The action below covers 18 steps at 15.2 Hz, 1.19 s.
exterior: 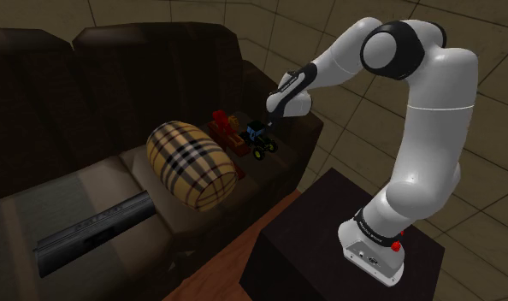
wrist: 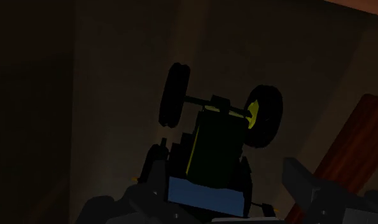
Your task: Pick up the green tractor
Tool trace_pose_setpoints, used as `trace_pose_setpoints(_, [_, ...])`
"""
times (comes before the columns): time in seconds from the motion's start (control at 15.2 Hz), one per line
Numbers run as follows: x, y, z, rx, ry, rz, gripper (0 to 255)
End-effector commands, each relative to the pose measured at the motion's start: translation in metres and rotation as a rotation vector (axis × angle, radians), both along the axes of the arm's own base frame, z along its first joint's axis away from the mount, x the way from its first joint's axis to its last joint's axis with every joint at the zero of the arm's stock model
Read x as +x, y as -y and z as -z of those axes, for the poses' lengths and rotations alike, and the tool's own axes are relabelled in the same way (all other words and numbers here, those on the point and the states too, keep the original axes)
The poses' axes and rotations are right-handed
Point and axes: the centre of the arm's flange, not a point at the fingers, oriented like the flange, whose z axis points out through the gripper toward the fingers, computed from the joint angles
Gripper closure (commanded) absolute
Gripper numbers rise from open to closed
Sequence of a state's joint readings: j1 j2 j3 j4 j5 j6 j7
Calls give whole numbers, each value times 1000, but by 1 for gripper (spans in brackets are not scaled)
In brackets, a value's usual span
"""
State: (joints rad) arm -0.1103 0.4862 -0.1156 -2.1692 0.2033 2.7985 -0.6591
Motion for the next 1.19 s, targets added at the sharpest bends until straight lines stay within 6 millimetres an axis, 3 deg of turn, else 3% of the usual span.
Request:
trace_pose_setpoints(0.0, [6, 2, 12, 1, 6, -7, 0])
trace_pose_setpoints(0.4, [6, 2, 46, 1, 6, -7, 0])
trace_pose_setpoints(0.53, [6, 2, 46, 1, 6, -7, 0])
trace_pose_setpoints(0.59, [6, 1, 47, 1, 5, -7, 255])
trace_pose_setpoints(1.12, [6, 2, 46, 1, 6, -7, 255])
